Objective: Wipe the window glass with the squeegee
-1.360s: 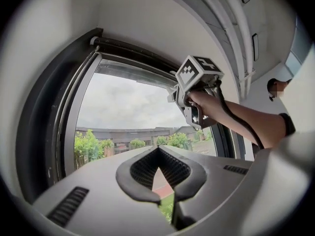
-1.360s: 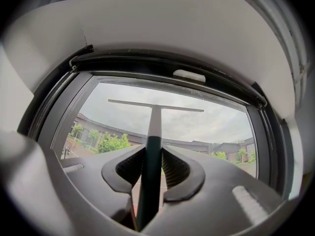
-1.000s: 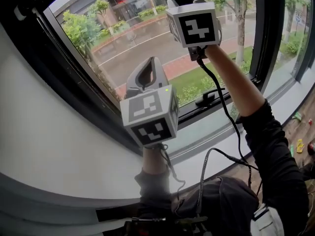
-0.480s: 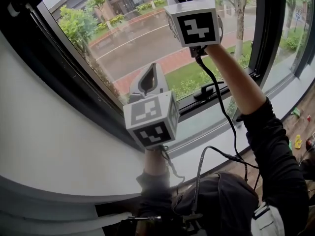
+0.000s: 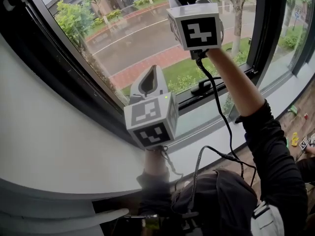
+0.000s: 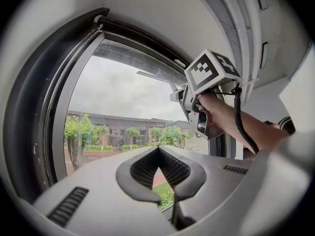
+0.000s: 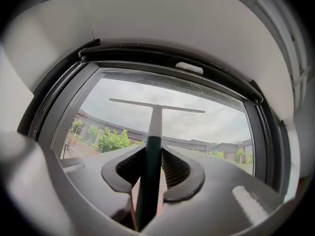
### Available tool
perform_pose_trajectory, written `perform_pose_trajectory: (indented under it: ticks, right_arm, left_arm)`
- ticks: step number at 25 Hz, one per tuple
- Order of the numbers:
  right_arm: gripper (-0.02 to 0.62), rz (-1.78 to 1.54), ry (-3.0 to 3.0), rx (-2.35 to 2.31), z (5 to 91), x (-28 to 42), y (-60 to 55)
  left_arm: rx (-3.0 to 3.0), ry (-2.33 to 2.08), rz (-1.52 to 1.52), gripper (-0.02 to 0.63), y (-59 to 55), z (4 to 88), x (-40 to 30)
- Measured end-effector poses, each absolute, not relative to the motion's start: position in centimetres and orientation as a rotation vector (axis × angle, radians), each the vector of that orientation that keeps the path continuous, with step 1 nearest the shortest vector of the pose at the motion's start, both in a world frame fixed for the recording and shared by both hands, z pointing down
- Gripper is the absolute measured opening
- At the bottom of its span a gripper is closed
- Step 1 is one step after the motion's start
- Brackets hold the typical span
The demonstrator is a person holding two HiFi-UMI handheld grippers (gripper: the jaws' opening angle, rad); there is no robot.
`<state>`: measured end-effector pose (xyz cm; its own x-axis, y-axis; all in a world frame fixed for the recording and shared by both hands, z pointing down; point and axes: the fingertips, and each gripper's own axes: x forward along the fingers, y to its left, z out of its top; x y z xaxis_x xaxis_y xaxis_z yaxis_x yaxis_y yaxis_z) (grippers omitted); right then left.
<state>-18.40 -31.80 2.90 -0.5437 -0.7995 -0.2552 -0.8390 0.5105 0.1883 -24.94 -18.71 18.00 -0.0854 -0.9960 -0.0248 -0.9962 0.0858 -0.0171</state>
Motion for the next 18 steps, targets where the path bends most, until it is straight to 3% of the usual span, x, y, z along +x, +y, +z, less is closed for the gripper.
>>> perform_pose_trajectory:
  ticks: [18]
  right_arm:
    - [0.094,0.397,2.671,-1.448,7.8,-17.7,-31.6]
  left_arm:
    - [-2.146,2.373,-0.004,-0.002,-18.0,22.1,-25.2]
